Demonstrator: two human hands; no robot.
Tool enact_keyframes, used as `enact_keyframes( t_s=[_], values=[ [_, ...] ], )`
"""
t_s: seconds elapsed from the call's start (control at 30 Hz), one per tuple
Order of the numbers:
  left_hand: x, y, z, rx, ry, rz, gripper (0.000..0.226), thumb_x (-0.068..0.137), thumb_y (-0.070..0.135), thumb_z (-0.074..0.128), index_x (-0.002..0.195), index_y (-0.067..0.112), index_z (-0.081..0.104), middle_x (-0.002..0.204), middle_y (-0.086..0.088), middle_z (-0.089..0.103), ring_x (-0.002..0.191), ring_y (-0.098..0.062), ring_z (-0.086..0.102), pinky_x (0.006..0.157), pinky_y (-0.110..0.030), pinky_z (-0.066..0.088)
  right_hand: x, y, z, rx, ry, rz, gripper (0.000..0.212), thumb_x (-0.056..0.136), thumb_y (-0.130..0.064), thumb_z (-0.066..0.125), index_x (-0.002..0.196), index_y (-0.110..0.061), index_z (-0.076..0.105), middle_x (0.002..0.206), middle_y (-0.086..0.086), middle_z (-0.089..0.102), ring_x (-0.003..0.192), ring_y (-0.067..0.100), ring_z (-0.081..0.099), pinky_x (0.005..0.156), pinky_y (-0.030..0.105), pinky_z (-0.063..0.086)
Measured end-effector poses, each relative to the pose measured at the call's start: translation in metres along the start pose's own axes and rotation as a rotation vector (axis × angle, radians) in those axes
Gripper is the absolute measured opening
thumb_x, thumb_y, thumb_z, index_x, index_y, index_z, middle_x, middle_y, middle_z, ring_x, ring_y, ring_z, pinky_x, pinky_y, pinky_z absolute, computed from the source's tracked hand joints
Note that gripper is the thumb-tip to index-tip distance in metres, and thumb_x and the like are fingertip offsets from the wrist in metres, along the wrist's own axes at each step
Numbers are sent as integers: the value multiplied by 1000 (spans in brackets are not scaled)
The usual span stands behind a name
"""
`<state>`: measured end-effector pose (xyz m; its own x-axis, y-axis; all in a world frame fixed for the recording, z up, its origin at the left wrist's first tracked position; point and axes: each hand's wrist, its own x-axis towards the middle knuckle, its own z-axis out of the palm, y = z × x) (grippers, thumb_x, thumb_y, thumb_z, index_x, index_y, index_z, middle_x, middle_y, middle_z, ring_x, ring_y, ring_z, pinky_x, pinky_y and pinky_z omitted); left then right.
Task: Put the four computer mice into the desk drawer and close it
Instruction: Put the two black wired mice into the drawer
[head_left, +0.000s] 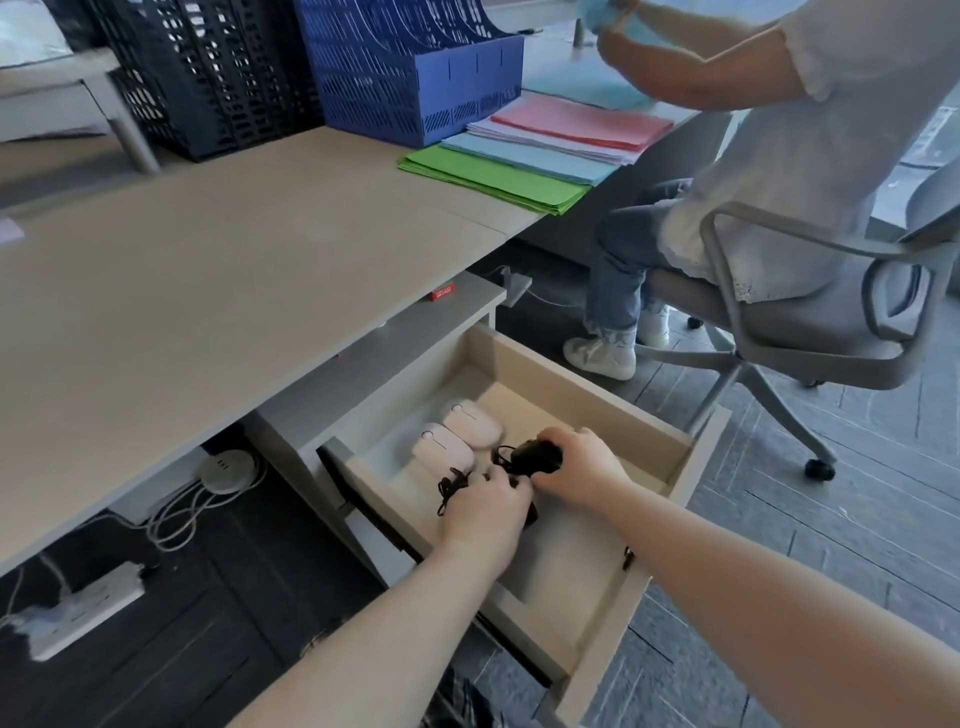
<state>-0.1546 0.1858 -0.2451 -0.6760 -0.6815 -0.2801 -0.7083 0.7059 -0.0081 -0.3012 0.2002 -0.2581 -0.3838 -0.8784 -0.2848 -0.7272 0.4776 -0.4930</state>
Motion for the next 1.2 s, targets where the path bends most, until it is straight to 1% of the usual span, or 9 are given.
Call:
enact_keyframes(
  t_s=[0.23, 0.33, 0.4, 0.6, 0.8, 0.93, 1.07, 1.13, 1.2],
  values=[
    [8, 3, 13, -121, -32, -1, 42, 87, 1, 49, 126, 11, 42, 128, -17, 43, 118, -35, 45, 87, -46, 48, 7, -1, 4, -50, -91, -23, 57, 75, -30, 66, 129, -25, 49, 117, 13, 43, 106, 35, 54, 97, 41, 49],
    [12, 0, 19, -174, -64, -5, 46, 82, 18, 63, 124, 14, 44, 124, -13, 42, 114, -35, 46, 87, -46, 48, 10, -1, 5, -71, -115, -32, 61, 77, -30, 66, 134, -26, 44, 119, 13, 41, 106, 36, 54, 99, 42, 48],
    [15, -2, 23, -223, -73, -22, 47, 80, 29, 67, 120, 16, 47, 122, -11, 42, 112, -34, 47, 88, -45, 48, 11, -1, 7, -96, -137, -22, 62, 78, -31, 65, 135, -24, 41, 121, 14, 41, 105, 36, 55, 98, 42, 49],
    [23, -6, 27, -259, -40, -36, 34, 78, 19, 67, 107, 12, 52, 122, -11, 42, 108, -33, 49, 86, -45, 48, 16, 1, 12, -129, -183, -32, 60, 82, -25, 61, 138, -20, 39, 120, 20, 55, 112, 33, 50, 94, 37, 48],
    [26, -7, 27, -302, -29, -61, 28, 79, 13, 64, 105, 9, 54, 121, -13, 44, 111, -34, 49, 88, -43, 47, 16, -1, 13, -159, -174, -39, 63, 81, -23, 64, 139, -22, 38, 119, 18, 47, 103, 36, 56, 93, 37, 50],
    [24, -8, 24, -306, -24, -61, 32, 79, 16, 65, 108, 11, 52, 122, -12, 45, 113, -32, 48, 88, -42, 47, 11, -3, 10, -177, -168, -35, 64, 81, -30, 65, 139, -23, 38, 119, 17, 48, 104, 36, 57, 94, 40, 50],
    [17, -11, 12, -293, -7, -54, 34, 83, 30, 63, 110, 13, 51, 122, -10, 48, 113, -32, 50, 83, -44, 48, -4, -9, -7, -156, -48, -1, 44, 90, -36, 53, 131, -21, 48, 121, 13, 54, 110, 34, 56, 91, 41, 52],
    [13, -16, -2, -250, 11, -62, 30, 88, 31, 57, 111, 13, 51, 121, -10, 47, 114, -33, 49, 82, -45, 49, -15, -8, -20, -91, 93, 7, 38, 93, -35, 48, 127, -20, 54, 124, 9, 59, 117, 29, 54, 94, 41, 49],
    [10, -22, -16, -233, 53, -72, 28, 91, 27, 52, 115, 14, 51, 122, -10, 47, 115, -34, 47, 82, -45, 48, -28, -2, -32, -130, 287, 19, 35, 93, -32, 44, 122, -20, 59, 127, 4, 61, 126, 25, 46, 104, 42, 40]
  ],
)
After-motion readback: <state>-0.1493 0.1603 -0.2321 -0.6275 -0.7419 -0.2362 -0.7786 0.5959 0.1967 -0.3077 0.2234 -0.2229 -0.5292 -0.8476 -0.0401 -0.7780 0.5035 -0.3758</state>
